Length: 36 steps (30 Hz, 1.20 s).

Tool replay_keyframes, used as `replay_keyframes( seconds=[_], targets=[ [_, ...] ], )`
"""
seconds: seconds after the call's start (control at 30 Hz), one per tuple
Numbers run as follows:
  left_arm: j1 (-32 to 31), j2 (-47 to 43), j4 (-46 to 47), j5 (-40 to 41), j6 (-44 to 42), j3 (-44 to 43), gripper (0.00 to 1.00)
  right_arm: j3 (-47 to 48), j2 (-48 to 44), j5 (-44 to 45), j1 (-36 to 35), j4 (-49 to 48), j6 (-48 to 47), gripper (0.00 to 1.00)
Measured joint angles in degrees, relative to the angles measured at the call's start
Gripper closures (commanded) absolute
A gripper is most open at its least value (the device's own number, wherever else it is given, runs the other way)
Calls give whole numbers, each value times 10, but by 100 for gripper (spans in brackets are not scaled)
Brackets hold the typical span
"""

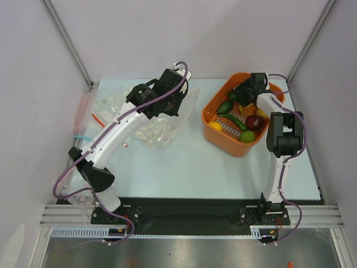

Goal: Place the food in the zip-top bag and seal the zipper
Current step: Pick up the fake fruit from the bin.

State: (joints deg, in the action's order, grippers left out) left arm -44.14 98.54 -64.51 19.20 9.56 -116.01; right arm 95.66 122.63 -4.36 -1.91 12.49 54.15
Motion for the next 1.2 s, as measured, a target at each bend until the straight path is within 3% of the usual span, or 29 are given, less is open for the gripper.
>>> replay_keyframes(
  seconds=[0.4,0.87,1.2],
  targets=[
    [0,-13,-1,1,0,4,100,-16,-38,-1,-1,0,-56,61],
    [-1,2,3,-20,0,3,100,-196,-384,-89,-38,4,-169,66],
    [-5,27,24,-59,6,-7,100,-240,-553,-176,-103,45,-195,68]
  ],
)
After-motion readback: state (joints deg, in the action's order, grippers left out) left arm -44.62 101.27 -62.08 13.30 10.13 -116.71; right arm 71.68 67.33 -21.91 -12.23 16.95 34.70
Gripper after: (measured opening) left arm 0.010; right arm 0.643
